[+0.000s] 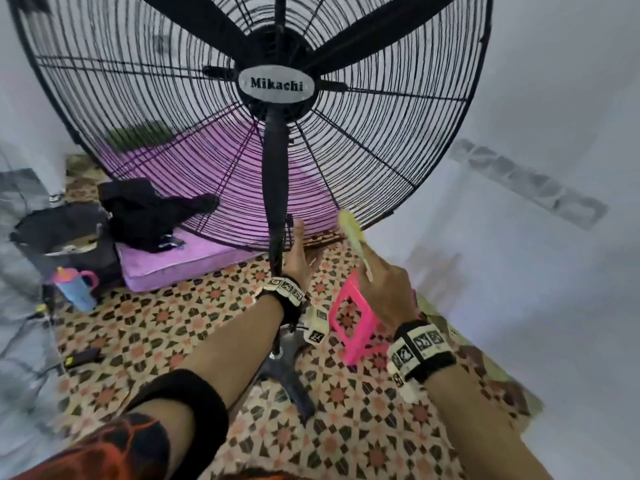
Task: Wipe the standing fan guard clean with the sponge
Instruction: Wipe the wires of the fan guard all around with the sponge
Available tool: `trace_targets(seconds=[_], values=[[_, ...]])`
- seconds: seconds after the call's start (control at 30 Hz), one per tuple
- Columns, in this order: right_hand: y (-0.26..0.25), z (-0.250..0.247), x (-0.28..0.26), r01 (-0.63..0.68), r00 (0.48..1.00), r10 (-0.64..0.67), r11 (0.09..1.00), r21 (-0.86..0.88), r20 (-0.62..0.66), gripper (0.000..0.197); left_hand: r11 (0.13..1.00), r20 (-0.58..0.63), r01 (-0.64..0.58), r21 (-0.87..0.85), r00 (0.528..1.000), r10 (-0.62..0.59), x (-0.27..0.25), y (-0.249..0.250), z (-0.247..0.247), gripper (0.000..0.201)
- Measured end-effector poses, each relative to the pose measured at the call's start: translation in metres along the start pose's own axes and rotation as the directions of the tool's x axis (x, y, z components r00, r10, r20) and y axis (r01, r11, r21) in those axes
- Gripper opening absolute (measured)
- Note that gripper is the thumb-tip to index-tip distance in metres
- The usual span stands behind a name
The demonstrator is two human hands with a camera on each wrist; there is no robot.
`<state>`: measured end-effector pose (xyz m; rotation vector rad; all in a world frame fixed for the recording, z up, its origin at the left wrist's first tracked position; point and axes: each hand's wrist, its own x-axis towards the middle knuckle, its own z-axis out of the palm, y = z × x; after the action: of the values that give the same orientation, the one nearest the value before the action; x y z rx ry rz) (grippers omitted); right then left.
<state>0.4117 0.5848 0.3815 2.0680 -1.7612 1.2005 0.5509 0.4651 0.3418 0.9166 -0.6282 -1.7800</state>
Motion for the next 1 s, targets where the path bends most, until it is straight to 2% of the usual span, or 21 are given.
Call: trace_targets(seconds=[0.03,0.07,0.1,0.13,0.23,0.27,0.37,0.47,0.5,0.57,0.63,0.67,0.7,0.73,0.77,0.83,0.87,0.9,0.93,1.0], values=[[-0.004,0.003,0.006,0.046,0.999,-0.046,0.999,0.007,-0.016,0.039,1.0,-0.003,-0.013,0.0,1.0,0.013,0.003,-0.003,-0.001,0.075],[-0.009,0.006,0.012,0.083,0.996,-0.083,0.997,0.002,-0.028,0.04,1.0,-0.002,-0.016,0.004,1.0,0.016,0.003,-0.003,0.0,0.085],[-0.01,0.009,0.016,0.088,0.996,-0.088,0.996,-0.001,-0.028,0.041,1.0,-0.006,-0.012,0.0,1.0,0.012,0.004,-0.005,-0.001,0.094],[-0.007,0.011,0.017,0.07,0.997,-0.07,0.998,0.0,-0.015,0.042,1.0,-0.011,-0.006,-0.003,1.0,0.006,0.004,-0.005,-0.002,0.095],[0.017,0.013,-0.002,-0.044,0.999,0.044,0.999,-0.013,0.027,0.04,1.0,0.008,0.003,0.012,1.0,-0.003,0.003,-0.003,-0.001,0.069],[0.025,0.013,-0.01,-0.059,0.998,0.059,0.998,-0.023,0.023,0.039,1.0,0.009,0.004,0.018,1.0,-0.004,0.004,-0.004,-0.001,0.067],[0.025,0.013,-0.015,0.01,0.999,-0.011,0.999,-0.031,-0.034,0.034,1.0,0.011,-0.001,0.022,1.0,0.001,0.007,-0.007,-0.002,0.081],[0.017,0.016,-0.004,0.11,0.992,-0.114,0.992,-0.065,-0.055,0.036,1.0,-0.001,-0.018,0.004,1.0,0.018,0.006,-0.007,-0.001,0.068],[0.019,0.015,-0.003,0.106,0.993,-0.109,0.993,-0.055,-0.045,0.039,1.0,0.005,-0.012,-0.012,1.0,0.012,0.007,-0.007,-0.001,0.073],[0.033,0.015,-0.011,0.052,0.998,-0.054,0.998,-0.047,-0.033,0.038,1.0,0.013,0.006,-0.009,1.0,-0.006,0.005,-0.006,-0.001,0.088],[0.048,0.015,-0.027,-0.107,0.994,0.107,0.994,0.008,-0.033,0.038,1.0,0.019,0.007,-0.009,1.0,-0.007,0.005,-0.005,-0.002,0.077],[0.055,0.017,-0.035,-0.243,0.968,0.247,0.966,0.086,-0.048,0.041,1.0,0.027,0.003,-0.014,1.0,-0.003,0.006,-0.006,-0.002,0.068],[0.06,0.019,-0.04,-0.411,0.902,0.428,0.892,0.189,-0.056,0.044,1.0,0.026,-0.001,-0.015,1.0,0.001,0.006,-0.007,-0.002,0.064],[0.06,0.021,-0.04,-0.557,0.801,0.597,0.768,0.317,-0.04,0.048,1.0,0.025,-0.008,-0.013,1.0,0.009,0.006,-0.008,-0.003,0.067],[0.058,0.021,-0.036,-0.646,0.688,0.725,0.615,0.452,-0.003,0.053,1.0,0.02,-0.011,-0.014,1.0,0.012,0.006,-0.008,-0.004,0.075],[0.057,0.021,-0.021,-0.644,0.474,0.866,0.219,0.733,0.158,0.048,0.999,0.02,0.003,-0.034,1.0,-0.003,0.007,-0.008,-0.006,0.095],[0.056,0.024,-0.015,-0.592,0.427,0.863,0.042,0.805,0.269,0.033,0.999,0.024,0.004,-0.041,1.0,-0.003,0.009,-0.009,-0.007,0.099],[0.052,0.023,-0.01,-0.59,0.406,0.848,-0.04,0.806,0.34,0.012,0.999,0.027,-0.003,-0.049,1.0,0.004,0.01,-0.01,-0.007,0.097],[0.049,0.027,-0.008,-0.609,0.399,0.832,-0.073,0.79,0.385,0.006,0.999,0.029,-0.01,-0.044,1.0,0.011,0.011,-0.009,-0.007,0.093],[0.045,0.036,-0.007,-0.647,0.369,0.828,-0.097,0.756,0.422,0.016,0.999,0.037,-0.006,-0.049,0.999,0.008,0.012,-0.008,-0.008,0.088]])
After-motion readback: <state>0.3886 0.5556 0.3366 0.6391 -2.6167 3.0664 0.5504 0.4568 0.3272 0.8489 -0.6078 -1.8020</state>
